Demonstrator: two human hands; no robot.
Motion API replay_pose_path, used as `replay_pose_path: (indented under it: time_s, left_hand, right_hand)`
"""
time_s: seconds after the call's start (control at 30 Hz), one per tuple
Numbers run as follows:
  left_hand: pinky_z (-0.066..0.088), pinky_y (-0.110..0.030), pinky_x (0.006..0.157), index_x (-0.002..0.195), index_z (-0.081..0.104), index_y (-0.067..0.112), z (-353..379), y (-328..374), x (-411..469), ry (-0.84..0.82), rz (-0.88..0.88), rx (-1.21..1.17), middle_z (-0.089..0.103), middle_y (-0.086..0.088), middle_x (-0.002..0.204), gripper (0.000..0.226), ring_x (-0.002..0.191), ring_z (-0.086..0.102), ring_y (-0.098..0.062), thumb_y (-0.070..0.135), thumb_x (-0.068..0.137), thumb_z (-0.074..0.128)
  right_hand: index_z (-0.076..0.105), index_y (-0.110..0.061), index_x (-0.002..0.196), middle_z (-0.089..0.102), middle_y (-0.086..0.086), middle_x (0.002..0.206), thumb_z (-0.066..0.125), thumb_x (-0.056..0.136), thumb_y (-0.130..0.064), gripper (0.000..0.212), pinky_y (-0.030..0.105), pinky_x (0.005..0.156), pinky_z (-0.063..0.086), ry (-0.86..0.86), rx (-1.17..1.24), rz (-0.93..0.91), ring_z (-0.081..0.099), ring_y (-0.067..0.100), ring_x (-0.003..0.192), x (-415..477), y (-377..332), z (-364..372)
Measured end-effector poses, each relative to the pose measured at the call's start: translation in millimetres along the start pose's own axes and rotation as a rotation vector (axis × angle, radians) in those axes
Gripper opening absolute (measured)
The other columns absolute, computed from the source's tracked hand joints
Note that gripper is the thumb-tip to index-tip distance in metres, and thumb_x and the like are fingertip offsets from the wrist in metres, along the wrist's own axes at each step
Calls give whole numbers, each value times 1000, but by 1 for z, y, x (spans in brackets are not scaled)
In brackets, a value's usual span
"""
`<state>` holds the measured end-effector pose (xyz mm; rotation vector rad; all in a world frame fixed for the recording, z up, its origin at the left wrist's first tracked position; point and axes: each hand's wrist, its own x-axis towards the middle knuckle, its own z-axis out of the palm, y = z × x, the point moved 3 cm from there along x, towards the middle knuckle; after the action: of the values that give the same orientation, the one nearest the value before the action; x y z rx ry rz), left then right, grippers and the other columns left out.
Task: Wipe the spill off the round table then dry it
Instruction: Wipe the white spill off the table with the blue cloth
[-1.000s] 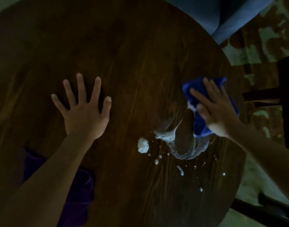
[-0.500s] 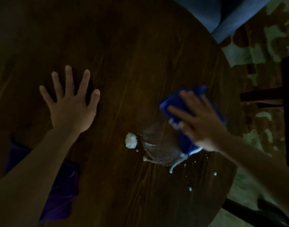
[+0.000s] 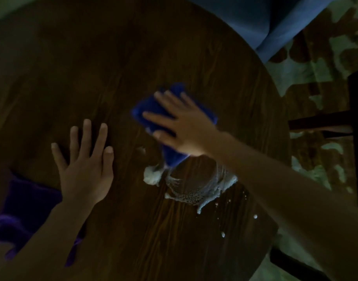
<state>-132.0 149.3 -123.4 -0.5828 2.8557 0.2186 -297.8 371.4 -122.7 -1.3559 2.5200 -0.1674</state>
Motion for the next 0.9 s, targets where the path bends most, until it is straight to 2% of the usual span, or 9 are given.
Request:
replay_pose_path:
  time_s: [0.13, 0.23, 0.37, 0.53, 0.67, 0.8, 0.9]
  left_hand:
    - [-10, -62, 122, 161, -10, 46, 9, -5, 1, 34, 9, 4, -13, 7, 172, 60, 156, -16, -17, 61, 104, 1]
    - [-9, -63, 121, 161, -9, 48, 10, -8, 3, 33, 7, 3, -10, 7, 173, 59, 156, -15, -17, 61, 105, 2]
    - [-7, -66, 120, 162, -7, 45, 7, -5, 2, 26, 12, -2, -5, 4, 174, 59, 157, -10, -22, 59, 106, 4]
    - [-8, -66, 120, 162, -6, 45, 8, -3, 1, 25, 15, -13, -5, 2, 174, 59, 158, -10, -24, 58, 106, 4]
    - [-9, -65, 119, 161, -8, 46, 9, -4, 2, 36, 19, -22, -7, 3, 174, 59, 158, -11, -24, 59, 105, 2]
    - [-8, -66, 120, 161, -8, 45, 8, -4, 2, 30, 20, -14, -7, 2, 174, 59, 158, -12, -24, 60, 105, 1]
    - [-8, -66, 120, 162, -6, 43, 7, 0, 2, 32, 21, -10, -6, 0, 174, 60, 159, -10, -26, 60, 105, 1]
  right_hand:
    - [15, -43, 164, 1, 8, 176, 7, 102, -67, 67, 54, 130, 4, 68, 40, 397, 2, 31, 162, -49, 105, -19]
    - [19, -39, 165, 4, 9, 175, 12, 104, -62, 66, 51, 130, 4, 120, 67, 566, 5, 31, 162, -110, 117, -7]
    - [13, -41, 165, -1, 6, 176, 5, 105, -64, 65, 48, 131, 1, 130, 102, 693, -1, 28, 162, -182, 73, 20]
    - [13, -40, 164, -4, 4, 175, 7, 107, -61, 61, 52, 130, 7, 164, 161, 892, -7, 24, 161, -253, -7, 54]
    - [25, -28, 164, 5, 13, 173, 19, 107, -53, 62, 57, 128, 13, 193, 197, 1080, 4, 34, 160, -260, -79, 70]
    - [20, -30, 165, 6, 14, 174, 13, 108, -57, 63, 55, 129, 11, 186, 203, 1112, 5, 35, 161, -241, -139, 80]
    - [19, -29, 166, 6, 15, 174, 15, 108, -57, 65, 56, 129, 8, 164, 173, 1014, 4, 36, 161, -229, -118, 75]
